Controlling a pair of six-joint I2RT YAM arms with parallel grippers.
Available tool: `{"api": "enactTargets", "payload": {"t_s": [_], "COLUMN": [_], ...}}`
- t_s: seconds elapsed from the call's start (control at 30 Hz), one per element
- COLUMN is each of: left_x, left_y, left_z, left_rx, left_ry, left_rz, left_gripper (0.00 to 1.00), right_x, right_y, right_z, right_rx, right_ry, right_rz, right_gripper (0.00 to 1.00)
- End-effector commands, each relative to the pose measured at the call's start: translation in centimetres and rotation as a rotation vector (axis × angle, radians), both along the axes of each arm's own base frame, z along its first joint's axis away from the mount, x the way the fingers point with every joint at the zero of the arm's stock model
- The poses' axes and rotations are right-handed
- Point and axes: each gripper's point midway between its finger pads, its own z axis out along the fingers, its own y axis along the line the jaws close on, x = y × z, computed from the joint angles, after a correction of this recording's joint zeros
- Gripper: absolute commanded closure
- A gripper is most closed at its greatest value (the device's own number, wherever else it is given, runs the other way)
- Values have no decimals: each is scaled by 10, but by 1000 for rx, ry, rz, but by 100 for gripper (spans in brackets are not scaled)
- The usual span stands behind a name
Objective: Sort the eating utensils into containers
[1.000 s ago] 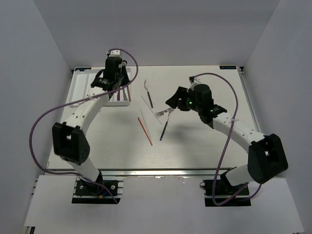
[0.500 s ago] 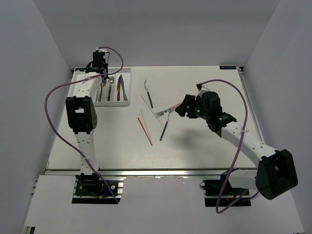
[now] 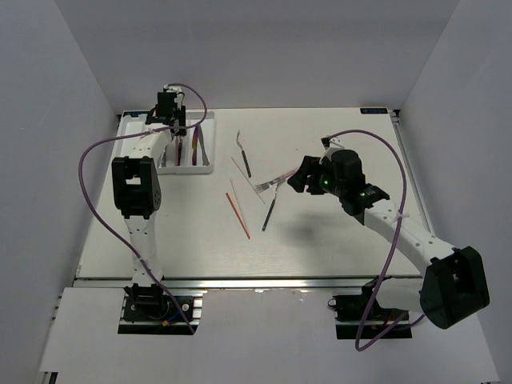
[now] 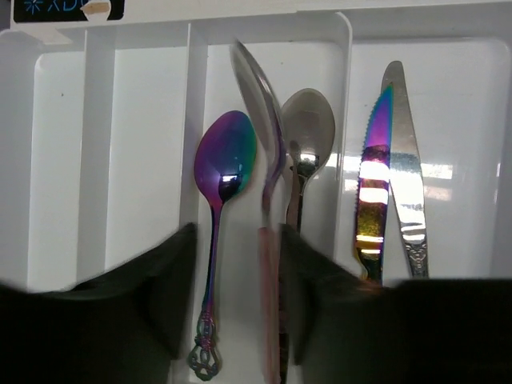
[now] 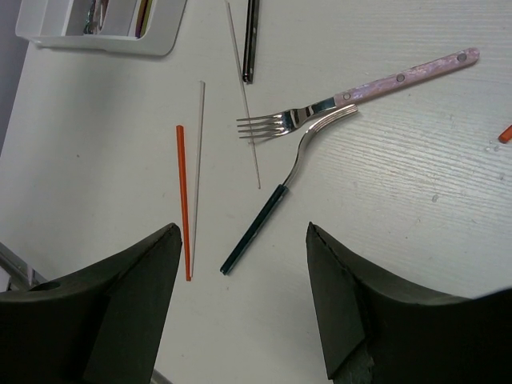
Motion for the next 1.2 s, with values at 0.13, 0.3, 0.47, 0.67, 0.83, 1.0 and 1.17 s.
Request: {"api": "enactTargets", "payload": {"t_s": [0.13, 0.3, 0.47, 0.67, 0.83, 1.0, 1.17], "left_x": [-14, -42, -110, -212, -272, -297, -295], "left_y": [1, 2, -17, -18, -16, -8, -20], "left_z": [82, 166, 190, 194, 124, 99, 104], "left_rx": [-60, -154, -374, -424, -449, -407, -446], "left_ry": [-146, -272, -257, -329, -310, -264, -259], "left_rz": [31, 121, 170, 156, 190, 224, 172], "left_gripper": [22, 2, 2, 2, 2, 2, 2], "right_x": [10, 24, 44, 57, 47, 28, 22], "right_y": [4, 2, -17, -38, -11, 21, 37], "right_z": [32, 32, 12, -13, -28, -56, -89], "right_rx": [6, -42, -168, -336, -416, -433, -442], "right_ry": [-69, -80, -30, 98, 141, 171, 225], "right_rz": [6, -16, -125, -335, -374, -382, -384], "right_gripper": [30, 15, 11, 11, 11, 19, 50]}}
